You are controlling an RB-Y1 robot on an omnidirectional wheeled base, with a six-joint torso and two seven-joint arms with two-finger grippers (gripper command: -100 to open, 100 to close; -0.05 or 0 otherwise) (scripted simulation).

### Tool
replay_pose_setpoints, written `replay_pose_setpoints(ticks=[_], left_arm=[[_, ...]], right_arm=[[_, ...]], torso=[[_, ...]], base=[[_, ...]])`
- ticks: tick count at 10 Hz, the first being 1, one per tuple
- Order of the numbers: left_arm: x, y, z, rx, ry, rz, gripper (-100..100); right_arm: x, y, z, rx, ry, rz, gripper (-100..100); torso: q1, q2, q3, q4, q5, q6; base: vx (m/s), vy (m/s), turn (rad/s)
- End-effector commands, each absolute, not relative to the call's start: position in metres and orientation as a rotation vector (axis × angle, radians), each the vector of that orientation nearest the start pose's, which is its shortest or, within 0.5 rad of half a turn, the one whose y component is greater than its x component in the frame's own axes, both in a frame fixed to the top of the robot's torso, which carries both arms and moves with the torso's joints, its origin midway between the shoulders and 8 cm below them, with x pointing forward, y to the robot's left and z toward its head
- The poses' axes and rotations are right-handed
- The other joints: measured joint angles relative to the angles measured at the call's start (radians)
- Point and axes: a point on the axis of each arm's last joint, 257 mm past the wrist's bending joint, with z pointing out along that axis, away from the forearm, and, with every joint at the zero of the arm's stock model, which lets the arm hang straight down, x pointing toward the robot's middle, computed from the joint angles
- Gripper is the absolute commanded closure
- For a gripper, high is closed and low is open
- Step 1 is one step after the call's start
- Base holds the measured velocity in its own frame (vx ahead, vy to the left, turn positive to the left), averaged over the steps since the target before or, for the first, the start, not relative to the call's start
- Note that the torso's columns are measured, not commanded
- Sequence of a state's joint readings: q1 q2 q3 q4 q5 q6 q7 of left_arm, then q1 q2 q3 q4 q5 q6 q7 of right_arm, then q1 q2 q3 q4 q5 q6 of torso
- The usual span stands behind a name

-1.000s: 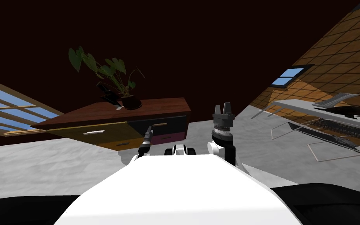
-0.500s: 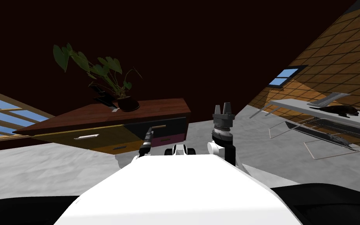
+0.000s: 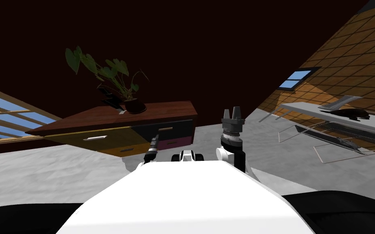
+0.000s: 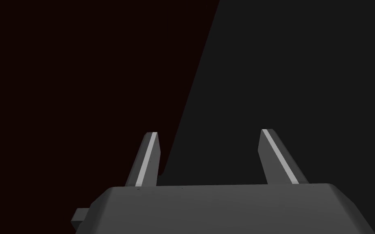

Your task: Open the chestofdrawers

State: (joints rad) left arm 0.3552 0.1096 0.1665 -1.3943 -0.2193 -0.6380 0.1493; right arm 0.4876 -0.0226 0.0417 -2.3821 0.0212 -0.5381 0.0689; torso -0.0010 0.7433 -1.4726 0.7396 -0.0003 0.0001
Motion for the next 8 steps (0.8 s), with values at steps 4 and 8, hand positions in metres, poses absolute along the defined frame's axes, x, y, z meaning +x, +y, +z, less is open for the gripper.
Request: replay_pose_setpoints(ticks=[4, 8], left_arm=[[0.395, 0.360, -0.307, -1.046, 1.175, -0.999, -100], [0.401, 0.363, -0.303, -1.048, 1.173, -0.996, -100]], right_arm=[[0.316, -0.253, 0.078, 0.489, 0.549, 1.303, 0], [0.316, -0.253, 0.078, 0.489, 0.549, 1.303, 0]], torso=[[0.002, -0.018, -0.012, -0.005, 0.001, 0.000], [0.001, 0.000, 0.000, 0.000, 0.000, 0.000]], base=[[0.074, -0.011, -0.026], [0.101, -0.007, -0.021]])
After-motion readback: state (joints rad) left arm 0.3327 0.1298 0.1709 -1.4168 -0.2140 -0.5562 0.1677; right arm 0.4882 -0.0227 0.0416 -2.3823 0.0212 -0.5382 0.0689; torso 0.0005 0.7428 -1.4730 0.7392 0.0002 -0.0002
